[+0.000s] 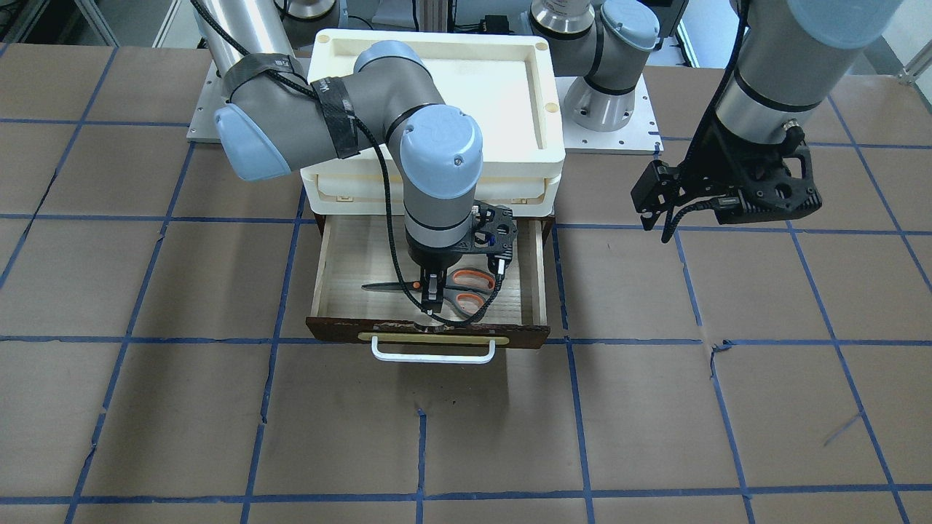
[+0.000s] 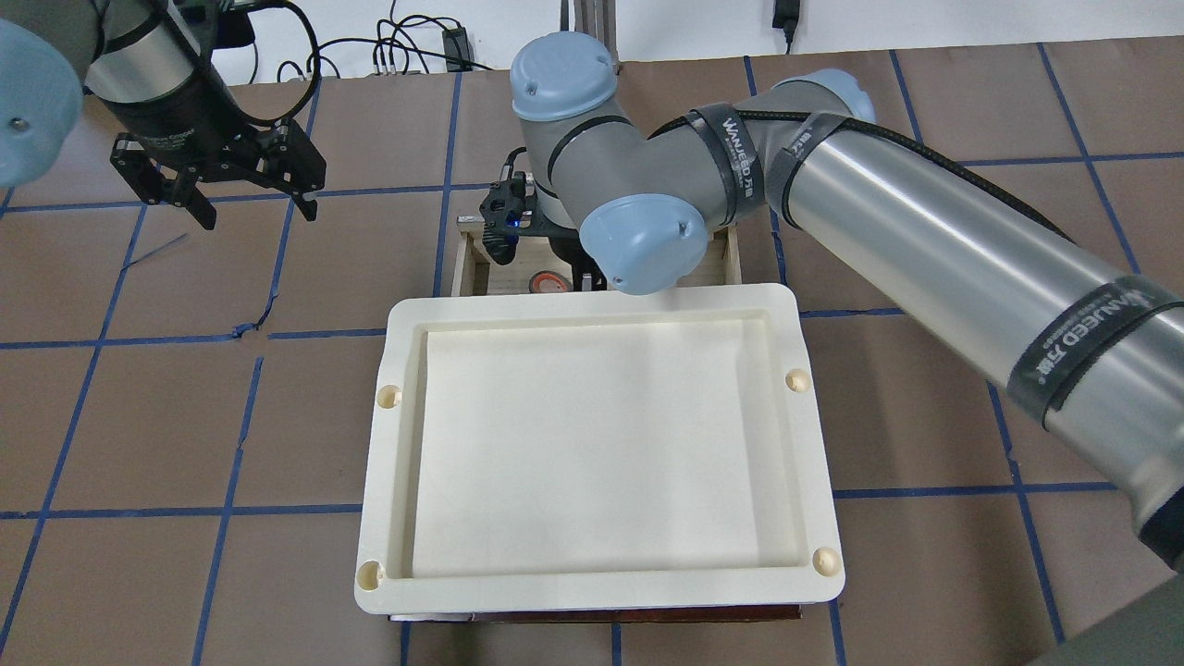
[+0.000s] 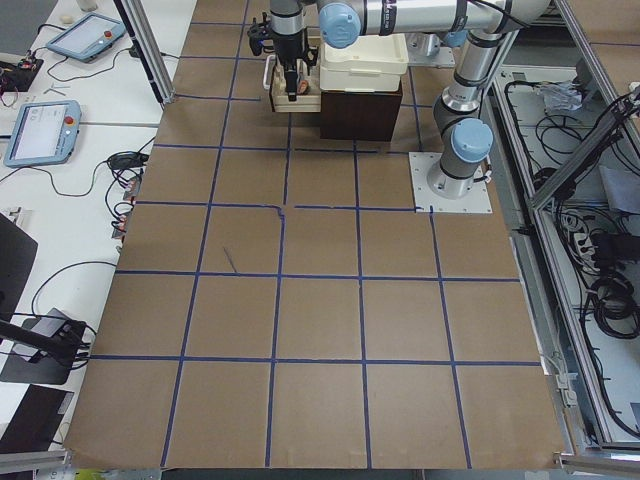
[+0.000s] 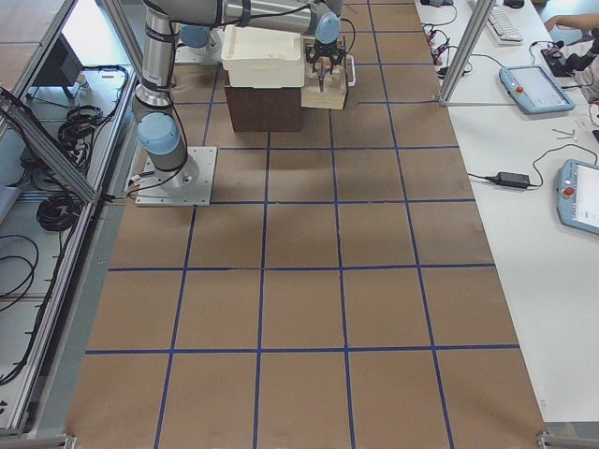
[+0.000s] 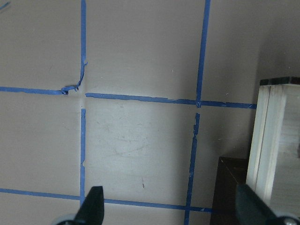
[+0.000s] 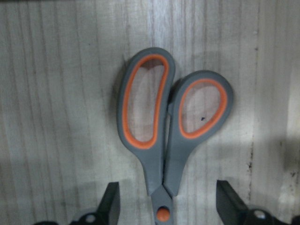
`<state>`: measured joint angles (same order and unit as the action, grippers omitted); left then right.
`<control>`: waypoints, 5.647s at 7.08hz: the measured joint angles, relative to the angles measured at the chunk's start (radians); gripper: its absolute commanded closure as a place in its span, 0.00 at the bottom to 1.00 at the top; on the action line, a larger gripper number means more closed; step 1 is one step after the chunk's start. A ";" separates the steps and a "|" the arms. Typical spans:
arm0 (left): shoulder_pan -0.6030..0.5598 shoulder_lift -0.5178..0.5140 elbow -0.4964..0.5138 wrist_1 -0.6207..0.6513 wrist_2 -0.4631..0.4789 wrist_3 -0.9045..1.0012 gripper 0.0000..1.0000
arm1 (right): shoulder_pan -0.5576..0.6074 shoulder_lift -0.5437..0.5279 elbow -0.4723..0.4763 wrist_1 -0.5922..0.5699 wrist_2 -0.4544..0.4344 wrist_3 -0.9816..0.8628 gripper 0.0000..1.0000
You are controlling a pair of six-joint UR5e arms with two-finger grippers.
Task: Put scissors in drawer and close it
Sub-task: 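Lower the scissors into the drawer and open the right gripper, then raise the right gripper out of the drawer while the left arm moves toward the drawer, then position the left gripper above the drawer front edge nearest the robot, then push the drawer closed, away from the robot, with the left gripper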
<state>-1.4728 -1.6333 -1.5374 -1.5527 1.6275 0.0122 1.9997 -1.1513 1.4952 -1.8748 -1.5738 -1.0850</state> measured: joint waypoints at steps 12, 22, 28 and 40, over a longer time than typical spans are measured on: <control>-0.030 -0.381 0.158 0.227 -0.184 -0.093 0.00 | -0.391 -0.353 0.006 0.214 -0.066 0.718 0.03; -0.123 -0.372 0.065 0.314 -0.281 -0.201 0.00 | -0.410 -0.383 -0.020 0.329 0.014 1.042 0.01; -0.123 -0.371 0.046 0.292 -0.261 -0.200 0.00 | -0.410 -0.386 -0.024 0.348 0.043 1.077 0.00; -0.123 -0.308 -0.009 0.151 -0.258 -0.212 0.00 | -0.416 -0.408 -0.007 0.349 0.034 1.063 0.00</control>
<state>-1.5954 -1.9411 -1.5464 -1.4017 1.3695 -0.2001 1.5841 -1.5595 1.4884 -1.5255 -1.5398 -0.0215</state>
